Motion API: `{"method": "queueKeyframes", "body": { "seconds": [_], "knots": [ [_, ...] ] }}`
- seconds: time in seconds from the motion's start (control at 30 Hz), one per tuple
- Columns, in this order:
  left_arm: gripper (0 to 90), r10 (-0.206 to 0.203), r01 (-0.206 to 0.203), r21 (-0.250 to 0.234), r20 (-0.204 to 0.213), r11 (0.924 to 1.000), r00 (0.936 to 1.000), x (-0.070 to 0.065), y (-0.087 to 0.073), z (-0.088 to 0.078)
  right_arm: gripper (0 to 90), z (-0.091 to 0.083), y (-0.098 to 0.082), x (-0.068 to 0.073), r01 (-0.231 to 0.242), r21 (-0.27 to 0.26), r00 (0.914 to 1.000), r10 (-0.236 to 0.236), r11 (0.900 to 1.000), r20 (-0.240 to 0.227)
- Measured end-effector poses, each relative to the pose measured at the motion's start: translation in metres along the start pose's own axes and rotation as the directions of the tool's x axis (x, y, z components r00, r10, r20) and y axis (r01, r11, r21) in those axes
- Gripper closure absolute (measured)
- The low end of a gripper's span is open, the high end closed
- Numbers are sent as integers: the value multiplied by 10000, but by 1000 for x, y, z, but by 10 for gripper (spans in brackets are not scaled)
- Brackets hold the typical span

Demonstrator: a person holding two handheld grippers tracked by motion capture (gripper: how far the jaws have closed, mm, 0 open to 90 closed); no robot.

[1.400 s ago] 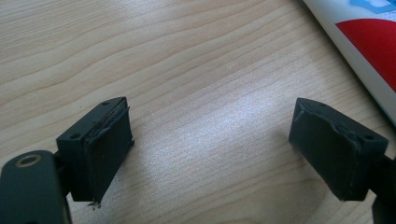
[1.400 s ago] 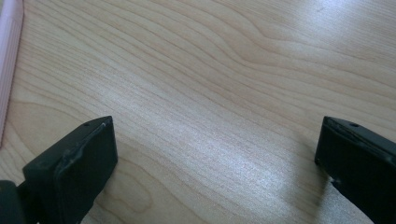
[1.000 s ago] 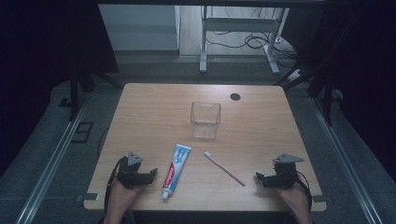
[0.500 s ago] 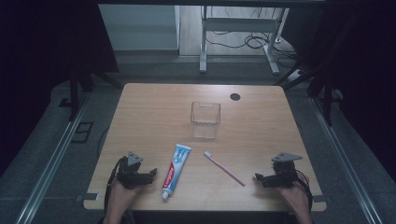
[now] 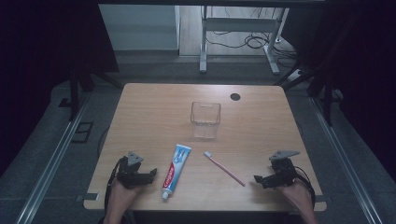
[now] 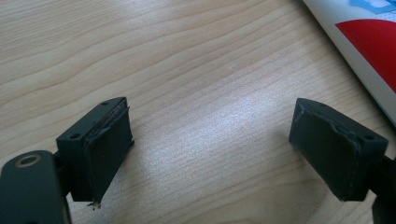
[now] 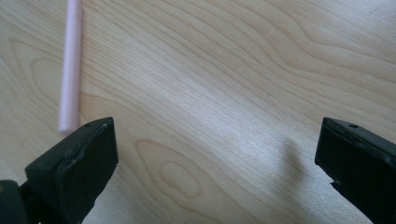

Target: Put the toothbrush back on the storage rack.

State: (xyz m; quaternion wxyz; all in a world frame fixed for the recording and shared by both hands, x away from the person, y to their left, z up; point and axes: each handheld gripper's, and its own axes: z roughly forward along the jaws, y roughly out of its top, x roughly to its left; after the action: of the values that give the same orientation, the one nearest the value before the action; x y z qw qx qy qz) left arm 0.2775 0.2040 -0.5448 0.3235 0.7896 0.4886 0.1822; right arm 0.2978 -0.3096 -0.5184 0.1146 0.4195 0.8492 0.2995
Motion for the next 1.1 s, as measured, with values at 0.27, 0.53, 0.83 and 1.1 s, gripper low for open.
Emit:
{"method": "queueKeyframes", "body": {
  "seconds": [0.27,0.53,0.83,1.1],
  "knots": [
    [130,0,0,-5,2,10000,10000,0,0,0,0,-3,15,12,435,388,9973,-410,9983,-614],
    [130,3,-3,-2,1,10000,10000,0,0,0,135,4,36,32,1520,1089,9857,-1425,9824,-902],
    [130,12,-12,6,3,10000,10000,0,0,0,259,16,53,45,2086,1798,9763,-1937,9613,-968],
    [130,-1,1,10,4,10000,10000,0,0,0,318,24,69,53,2305,2245,9715,-2108,9468,-1086]
  ]
}}
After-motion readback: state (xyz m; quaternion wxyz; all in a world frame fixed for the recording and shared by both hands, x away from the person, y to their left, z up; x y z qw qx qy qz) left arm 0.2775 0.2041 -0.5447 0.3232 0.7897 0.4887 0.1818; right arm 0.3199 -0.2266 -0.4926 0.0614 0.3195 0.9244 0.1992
